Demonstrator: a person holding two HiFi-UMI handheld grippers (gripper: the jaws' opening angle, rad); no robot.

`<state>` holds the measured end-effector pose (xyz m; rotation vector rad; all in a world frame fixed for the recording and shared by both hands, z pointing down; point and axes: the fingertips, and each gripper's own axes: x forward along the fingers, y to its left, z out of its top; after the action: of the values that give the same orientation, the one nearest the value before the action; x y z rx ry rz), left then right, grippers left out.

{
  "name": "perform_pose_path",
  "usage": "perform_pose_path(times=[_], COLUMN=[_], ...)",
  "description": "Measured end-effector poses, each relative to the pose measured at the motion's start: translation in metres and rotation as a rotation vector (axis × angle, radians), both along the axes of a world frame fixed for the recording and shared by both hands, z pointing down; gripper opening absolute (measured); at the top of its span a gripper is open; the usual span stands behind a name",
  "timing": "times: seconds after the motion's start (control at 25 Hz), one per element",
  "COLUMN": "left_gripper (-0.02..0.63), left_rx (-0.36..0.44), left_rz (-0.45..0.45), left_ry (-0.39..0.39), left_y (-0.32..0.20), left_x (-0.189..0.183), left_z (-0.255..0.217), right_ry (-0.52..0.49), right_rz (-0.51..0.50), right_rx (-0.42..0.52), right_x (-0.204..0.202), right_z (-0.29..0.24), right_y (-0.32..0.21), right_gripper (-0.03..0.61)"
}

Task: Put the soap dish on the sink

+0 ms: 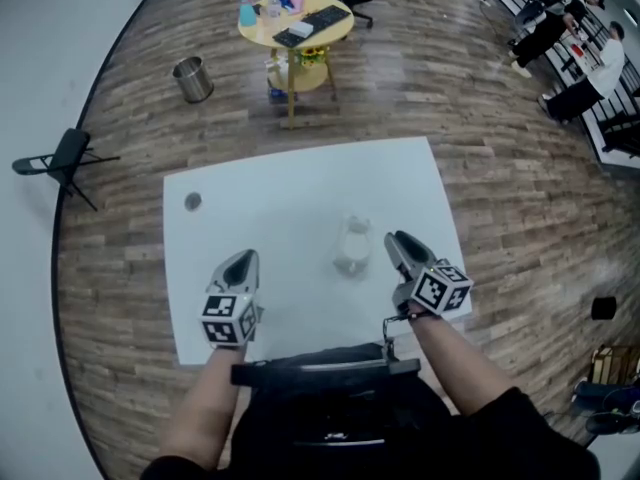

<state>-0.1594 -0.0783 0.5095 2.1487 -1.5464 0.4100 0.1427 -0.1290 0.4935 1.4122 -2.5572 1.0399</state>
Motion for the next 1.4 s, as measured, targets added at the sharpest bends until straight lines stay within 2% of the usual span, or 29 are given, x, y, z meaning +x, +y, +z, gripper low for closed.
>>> perform_pose_path(times=[0.4, 0.68, 0.88, 1.0, 1.04, 1.2, 1.4], left_gripper=[0.009, 0.009, 0.009, 0.009, 0.009, 0.009, 0.009], left_rx=[0.031, 0.035, 0.058, 0.053, 0.052, 0.044, 0.035], left_rz=[-0.002, -0.002, 0.000, 0.004, 0.004, 0.002, 0.015], left_ry=[-0.011, -0.009, -0.010, -0.001, 0.002, -0.007, -0.017], left_y=[0.003, -0.003, -0.005, -0.001, 0.001, 0.004, 0.004], left_x=[-0.001, -0.003, -0.014, -0.015, -0.016, -0.019, -0.020], left_z=[-0.022, -0.026, -0.028, -0.026, -0.026, -0.026, -0.018], right_ry=[0.124, 0.140, 0.187, 0.202, 0.205, 0.231, 0.261], right_rz=[-0.055, -0.040, -0.050, -0.034, -0.030, -0.036, -0.046], right_rx=[0.159, 0.223, 0.296, 0.318, 0.328, 0.379, 0.386], right_x=[0.007, 0.009, 0.002, 0.004, 0.005, 0.004, -0.001], right_z=[-0.029, -0.045, -0.063, -0.069, -0.071, -0.078, -0.064], right_y=[0.015, 0.014, 0.009, 0.005, 0.004, 0.004, 0.015], right_gripper=[0.141, 0.114, 0.094, 0.090, 0.067, 0.044, 0.031])
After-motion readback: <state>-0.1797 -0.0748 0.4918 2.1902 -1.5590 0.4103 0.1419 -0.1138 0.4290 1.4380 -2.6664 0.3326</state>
